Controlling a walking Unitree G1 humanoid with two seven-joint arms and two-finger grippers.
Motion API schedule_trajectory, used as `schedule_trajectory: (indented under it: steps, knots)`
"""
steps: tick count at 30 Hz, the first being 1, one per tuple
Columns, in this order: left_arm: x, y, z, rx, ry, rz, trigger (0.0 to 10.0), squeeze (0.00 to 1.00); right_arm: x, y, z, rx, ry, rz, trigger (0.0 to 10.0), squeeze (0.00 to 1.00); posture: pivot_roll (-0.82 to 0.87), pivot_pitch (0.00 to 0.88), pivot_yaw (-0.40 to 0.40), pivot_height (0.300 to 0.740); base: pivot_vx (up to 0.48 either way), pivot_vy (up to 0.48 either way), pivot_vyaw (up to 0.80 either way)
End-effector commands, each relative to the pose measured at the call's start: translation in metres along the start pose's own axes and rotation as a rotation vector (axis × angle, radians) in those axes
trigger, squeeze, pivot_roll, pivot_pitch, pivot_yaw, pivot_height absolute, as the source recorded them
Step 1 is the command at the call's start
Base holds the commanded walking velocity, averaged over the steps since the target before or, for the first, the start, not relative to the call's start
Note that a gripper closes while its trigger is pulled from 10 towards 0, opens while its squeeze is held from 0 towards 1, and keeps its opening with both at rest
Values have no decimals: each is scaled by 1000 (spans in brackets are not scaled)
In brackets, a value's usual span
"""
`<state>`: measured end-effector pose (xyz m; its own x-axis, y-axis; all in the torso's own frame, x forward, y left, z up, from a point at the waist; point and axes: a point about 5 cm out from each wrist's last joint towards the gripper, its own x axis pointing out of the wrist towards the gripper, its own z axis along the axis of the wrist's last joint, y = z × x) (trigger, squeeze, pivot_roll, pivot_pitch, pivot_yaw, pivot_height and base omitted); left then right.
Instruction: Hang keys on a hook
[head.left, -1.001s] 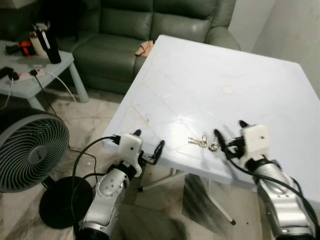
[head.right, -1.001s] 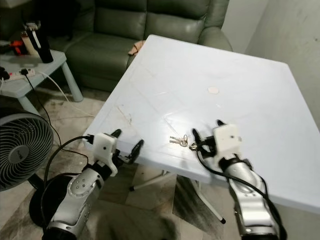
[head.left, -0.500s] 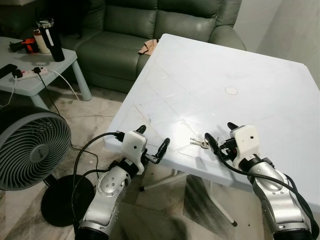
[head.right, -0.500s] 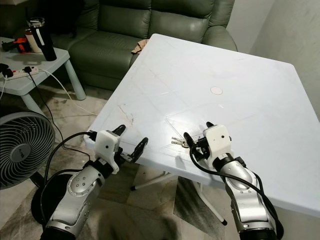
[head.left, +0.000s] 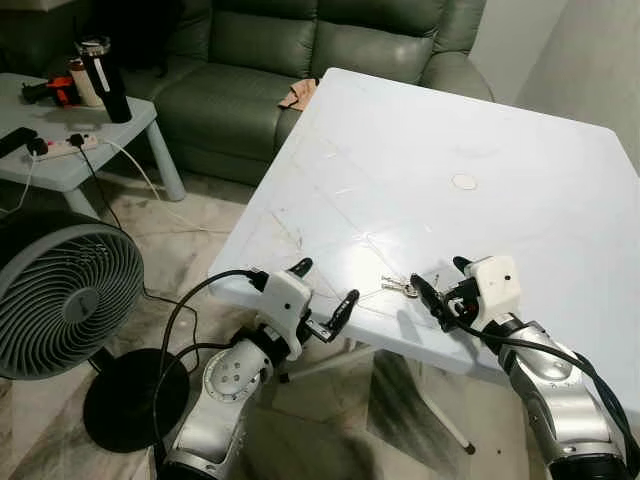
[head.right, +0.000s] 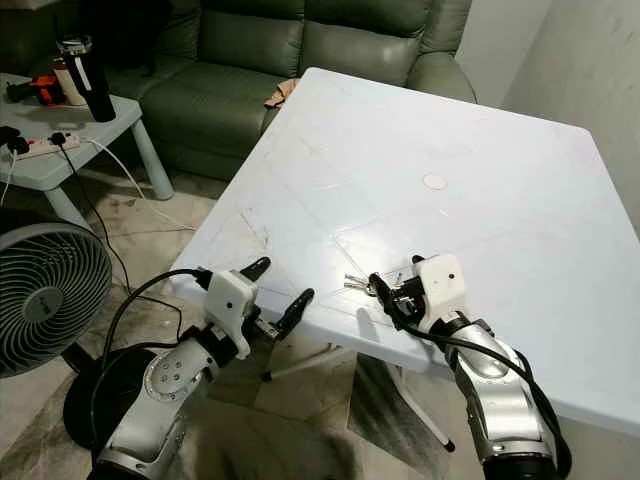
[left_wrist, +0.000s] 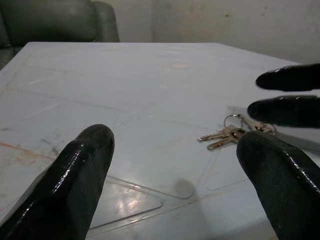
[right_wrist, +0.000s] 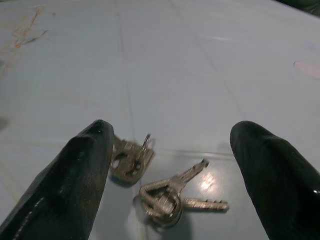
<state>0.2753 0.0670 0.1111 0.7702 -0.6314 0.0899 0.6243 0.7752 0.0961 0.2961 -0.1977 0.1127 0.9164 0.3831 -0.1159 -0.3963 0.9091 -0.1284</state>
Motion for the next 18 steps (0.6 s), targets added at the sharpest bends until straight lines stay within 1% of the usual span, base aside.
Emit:
schedule_trajectory:
  steps: [1, 2, 4, 5, 10, 14, 15, 18]
  knots:
    - [-1, -6, 2, 12, 1, -28, 10000, 0, -8, -6, -6, 48, 5, 16, 10000, 0, 52, 123, -78, 740, 0, 0, 0]
    - [-1, -6, 2, 12, 2, -31, 10000, 0, -11, -6, -6, 64, -2, 38, 10000, 0, 52, 124, -77, 740, 0, 0, 0]
    - [-1, -6, 2, 12, 2, -31, 10000, 0, -11, -6, -6, 64, -2, 38, 10000, 0, 52, 124, -77, 740, 0, 0, 0]
    - [-1, -6, 2, 11, 2, -31, 10000, 0, -14, -5, -8, 67, -1, 68, 10000, 0, 50, 124, -75, 740, 0, 0, 0]
    - [0, -4, 3, 15, 4, -30, 10000, 0, -19, -3, -13, 43, 31, 97, 10000, 0, 49, 125, -69, 740, 0, 0, 0]
    - [1, -3, 4, 18, 3, -31, 10000, 0, -17, 3, -16, 46, 44, 114, 10000, 0, 49, 125, -69, 740, 0, 0, 0]
    - [0, -3, 4, 18, 3, -31, 10000, 0, -16, 7, -16, 55, 42, 122, 10000, 0, 50, 127, -68, 740, 0, 0, 0]
    - [1, -4, 5, 18, 2, -31, 10000, 0, -12, 10, -18, 64, 60, 97, 10000, 0, 53, 128, -69, 740, 0, 0, 0]
